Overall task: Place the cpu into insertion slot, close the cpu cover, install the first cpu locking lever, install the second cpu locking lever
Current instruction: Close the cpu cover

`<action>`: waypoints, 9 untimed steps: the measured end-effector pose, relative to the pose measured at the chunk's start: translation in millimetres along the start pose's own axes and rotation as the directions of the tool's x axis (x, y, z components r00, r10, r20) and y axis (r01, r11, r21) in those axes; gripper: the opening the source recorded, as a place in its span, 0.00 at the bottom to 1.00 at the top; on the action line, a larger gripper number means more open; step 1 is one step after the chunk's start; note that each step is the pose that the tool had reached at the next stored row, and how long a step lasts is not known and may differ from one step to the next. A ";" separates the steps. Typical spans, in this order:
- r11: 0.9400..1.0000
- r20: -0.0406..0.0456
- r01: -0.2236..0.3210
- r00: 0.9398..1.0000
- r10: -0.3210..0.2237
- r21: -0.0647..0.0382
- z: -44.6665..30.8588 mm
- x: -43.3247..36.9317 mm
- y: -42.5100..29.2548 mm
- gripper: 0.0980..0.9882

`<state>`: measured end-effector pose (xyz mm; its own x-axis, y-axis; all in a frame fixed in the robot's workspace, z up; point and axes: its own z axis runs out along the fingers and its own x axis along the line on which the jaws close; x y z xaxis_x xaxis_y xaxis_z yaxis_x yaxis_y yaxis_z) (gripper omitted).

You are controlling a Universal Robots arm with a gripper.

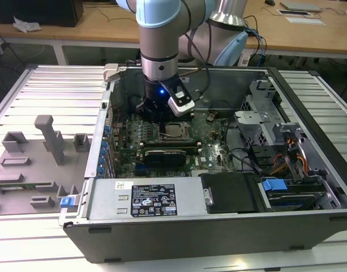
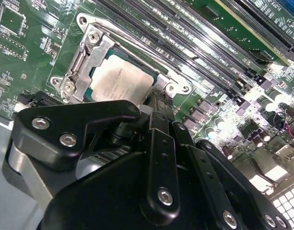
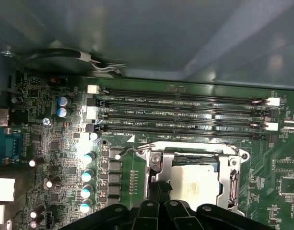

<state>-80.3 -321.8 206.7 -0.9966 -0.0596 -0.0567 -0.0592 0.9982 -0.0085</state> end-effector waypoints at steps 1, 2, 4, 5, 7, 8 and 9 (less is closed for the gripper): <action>1.000 0.000 0.000 1.000 0.000 0.000 0.0 -0.6 -0.1 0.01; 1.000 0.000 0.000 1.000 0.000 0.000 -0.1 -0.9 -0.2 0.01; 1.000 0.000 0.000 1.000 0.000 0.000 -0.1 -1.1 -0.2 0.01; 1.000 0.000 0.000 1.000 0.000 0.000 -0.1 -1.2 -0.1 0.01; 1.000 0.000 0.000 1.000 0.000 0.000 -0.1 -1.3 -0.2 0.01; 1.000 0.000 0.000 1.000 0.000 0.000 0.0 -2.0 -0.2 0.01; 1.000 0.000 0.000 1.000 0.000 0.000 0.0 -2.7 -0.2 0.01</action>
<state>-77.6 -321.8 206.8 -0.9966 -0.0598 -0.0563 -0.0594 0.9982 -0.0089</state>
